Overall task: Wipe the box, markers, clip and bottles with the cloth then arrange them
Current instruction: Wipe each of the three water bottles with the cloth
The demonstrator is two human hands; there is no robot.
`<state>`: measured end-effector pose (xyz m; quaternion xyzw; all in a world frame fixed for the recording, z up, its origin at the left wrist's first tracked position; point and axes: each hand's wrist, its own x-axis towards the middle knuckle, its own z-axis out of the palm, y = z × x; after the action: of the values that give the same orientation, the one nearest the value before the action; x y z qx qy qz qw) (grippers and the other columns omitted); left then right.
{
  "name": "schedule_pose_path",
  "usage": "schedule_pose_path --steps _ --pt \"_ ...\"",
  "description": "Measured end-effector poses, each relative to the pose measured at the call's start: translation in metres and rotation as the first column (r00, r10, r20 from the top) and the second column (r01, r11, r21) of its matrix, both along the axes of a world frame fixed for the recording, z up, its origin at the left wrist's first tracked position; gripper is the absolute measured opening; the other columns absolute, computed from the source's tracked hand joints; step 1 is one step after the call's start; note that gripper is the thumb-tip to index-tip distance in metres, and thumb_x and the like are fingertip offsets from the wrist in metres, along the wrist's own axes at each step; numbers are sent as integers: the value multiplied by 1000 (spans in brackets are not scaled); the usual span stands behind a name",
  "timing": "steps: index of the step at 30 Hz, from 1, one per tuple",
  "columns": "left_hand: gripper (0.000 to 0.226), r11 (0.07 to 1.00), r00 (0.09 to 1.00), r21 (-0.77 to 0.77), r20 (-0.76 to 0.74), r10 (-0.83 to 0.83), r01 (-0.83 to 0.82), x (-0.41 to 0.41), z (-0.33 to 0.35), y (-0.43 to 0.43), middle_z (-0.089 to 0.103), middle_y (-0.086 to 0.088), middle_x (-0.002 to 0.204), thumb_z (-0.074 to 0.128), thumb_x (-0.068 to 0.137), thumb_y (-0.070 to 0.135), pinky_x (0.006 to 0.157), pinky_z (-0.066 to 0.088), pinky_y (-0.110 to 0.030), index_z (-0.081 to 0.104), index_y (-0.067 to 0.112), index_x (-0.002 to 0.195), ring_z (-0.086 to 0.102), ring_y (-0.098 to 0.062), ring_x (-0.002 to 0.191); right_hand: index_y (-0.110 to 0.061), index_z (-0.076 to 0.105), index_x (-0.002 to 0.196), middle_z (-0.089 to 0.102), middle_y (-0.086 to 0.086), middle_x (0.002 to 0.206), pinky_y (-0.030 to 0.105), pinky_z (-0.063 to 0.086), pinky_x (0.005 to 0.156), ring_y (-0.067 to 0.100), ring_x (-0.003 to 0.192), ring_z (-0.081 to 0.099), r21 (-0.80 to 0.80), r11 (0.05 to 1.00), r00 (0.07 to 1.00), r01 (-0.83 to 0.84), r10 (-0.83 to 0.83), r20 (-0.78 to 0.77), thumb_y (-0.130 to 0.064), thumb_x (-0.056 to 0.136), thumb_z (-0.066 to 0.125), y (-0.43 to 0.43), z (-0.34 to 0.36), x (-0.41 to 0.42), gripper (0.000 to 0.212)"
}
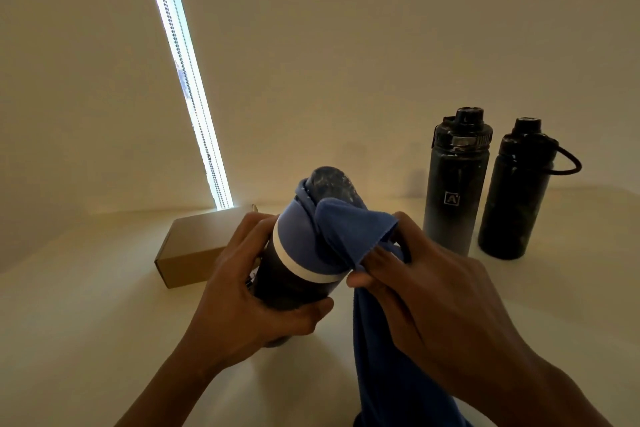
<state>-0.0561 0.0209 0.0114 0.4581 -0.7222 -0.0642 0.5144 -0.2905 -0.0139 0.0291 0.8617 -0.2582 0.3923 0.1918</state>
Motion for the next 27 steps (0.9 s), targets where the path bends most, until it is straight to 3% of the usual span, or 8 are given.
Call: schedule_pose_path --steps 4,7,10,13,15,21,25,27 --pt "82 1000 1000 13 17 12 -13 2 -1 0 65 18 128 87 60 49 94 54 -18 49 57 133 63 -9 120 -18 74 91 64 -8 69 4 36 58 -6 50 52 -52 987 987 150 -146 65 -36 107 3 -9 -3 2 75" --pt "92 1000 1000 8 -4 13 -13 -1 -3 2 60 27 134 84 62 45 92 50 -9 39 60 141 60 -3 123 -14 69 99 65 -6 74 9 43 50 -5 55 56 15 997 993 80 -81 90 -34 107 12 -11 -6 5 61" --pt "93 1000 1000 -19 -20 2 -3 -8 -5 3 57 29 136 83 64 43 91 48 -6 35 58 142 59 -1 124 -11 58 103 64 -2 62 9 25 33 -1 43 55 -66 997 992 38 -30 119 -32 107 17 -8 -3 4 46" --pt "100 999 1000 -43 -10 6 -7 -10 -5 3 58 26 137 89 61 50 94 50 -11 36 48 146 61 -2 123 -17 48 118 65 -6 72 10 36 47 -2 50 53 -8 998 996 60 -60 70 -39 108 7 -5 -2 1 48" --pt "104 999 1000 -45 -9 12 -13 -9 -4 3 59 26 136 93 58 53 94 51 -11 37 48 145 63 -1 121 -22 49 124 63 -7 83 7 39 54 -2 56 52 72 997 997 27 -32 65 -40 107 17 1 2 -2 40" --pt "102 997 999 -80 39 -4 8 -4 -5 1 65 20 131 99 58 36 90 55 -17 43 35 144 69 -10 114 -30 52 120 47 -22 87 10 39 59 7 71 56 341 920 948 -191 82 309 -41 106 35 11 15 -5 24" --pt "97 996 1000 -86 6 -3 3 0 -2 0 62 29 130 90 60 49 89 53 -12 39 49 143 66 -1 115 -22 59 111 61 -12 81 0 38 56 -2 66 44 303 934 976 -191 148 157 -44 107 26 11 9 1 40" --pt "96 997 1000 -83 15 -6 7 1 -1 1 61 32 129 87 60 50 89 51 -9 37 53 142 65 2 114 -26 54 116 57 -14 76 -2 41 54 -5 67 41 268 956 991 -117 93 99 -45 106 28 8 4 -1 33"
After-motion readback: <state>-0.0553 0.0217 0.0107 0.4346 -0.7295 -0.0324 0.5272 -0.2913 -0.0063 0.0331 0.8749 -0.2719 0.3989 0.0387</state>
